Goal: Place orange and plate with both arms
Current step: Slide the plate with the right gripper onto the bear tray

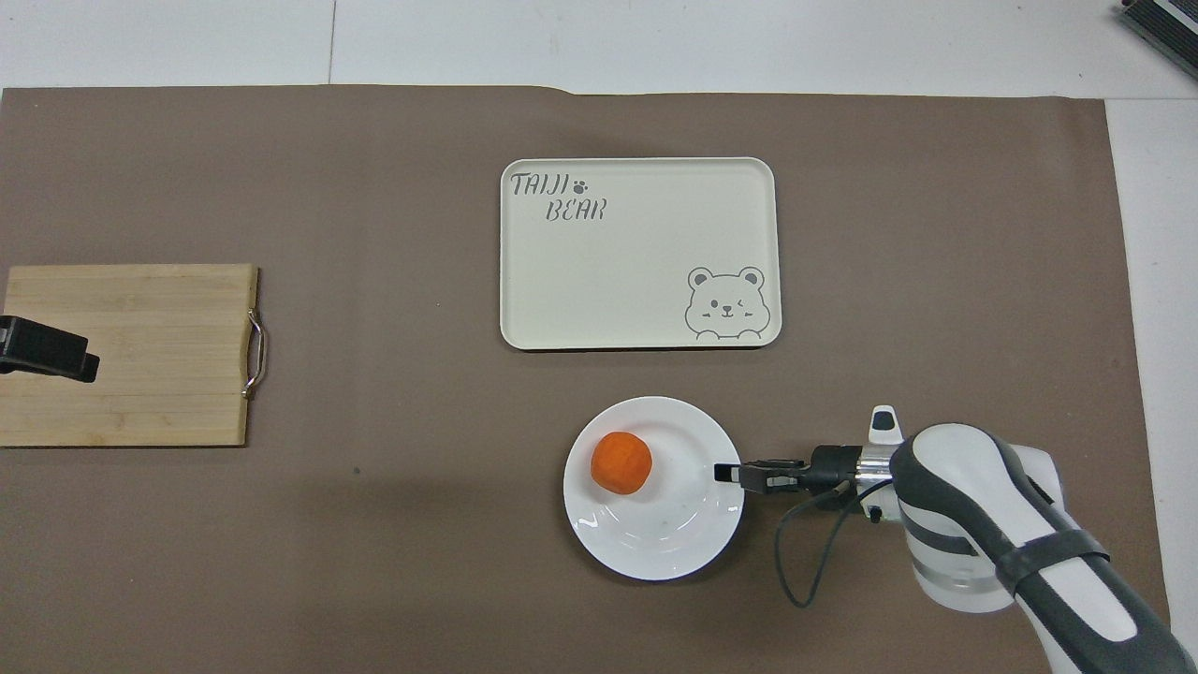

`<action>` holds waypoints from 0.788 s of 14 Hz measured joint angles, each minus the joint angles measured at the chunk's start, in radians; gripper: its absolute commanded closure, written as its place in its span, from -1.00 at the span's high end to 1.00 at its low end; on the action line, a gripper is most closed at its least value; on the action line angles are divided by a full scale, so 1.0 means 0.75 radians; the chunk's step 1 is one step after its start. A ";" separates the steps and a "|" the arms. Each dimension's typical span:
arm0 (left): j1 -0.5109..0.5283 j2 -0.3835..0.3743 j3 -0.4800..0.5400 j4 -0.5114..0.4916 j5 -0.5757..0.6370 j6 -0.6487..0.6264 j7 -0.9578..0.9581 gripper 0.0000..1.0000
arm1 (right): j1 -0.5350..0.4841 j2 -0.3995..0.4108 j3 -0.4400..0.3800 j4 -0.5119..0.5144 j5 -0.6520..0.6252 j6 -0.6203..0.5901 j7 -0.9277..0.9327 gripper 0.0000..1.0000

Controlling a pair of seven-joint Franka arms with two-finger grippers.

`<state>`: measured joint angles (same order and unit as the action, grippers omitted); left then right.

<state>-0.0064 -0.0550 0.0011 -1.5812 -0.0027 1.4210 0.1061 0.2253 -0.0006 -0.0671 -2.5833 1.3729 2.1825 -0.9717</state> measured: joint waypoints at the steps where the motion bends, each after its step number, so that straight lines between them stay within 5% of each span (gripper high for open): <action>1: 0.000 0.000 0.000 0.000 0.000 0.000 0.000 1.00 | -0.001 0.002 0.000 0.014 0.008 -0.016 0.000 -1.00; 11: 0.000 0.000 0.000 0.000 0.000 0.000 0.000 1.00 | -0.047 0.176 -0.004 0.345 0.022 -0.080 0.198 -1.00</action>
<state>-0.0064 -0.0550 0.0011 -1.5812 -0.0027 1.4209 0.1061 0.1897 0.1316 -0.0703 -2.3245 1.3897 2.1228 -0.8235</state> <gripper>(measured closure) 0.000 0.952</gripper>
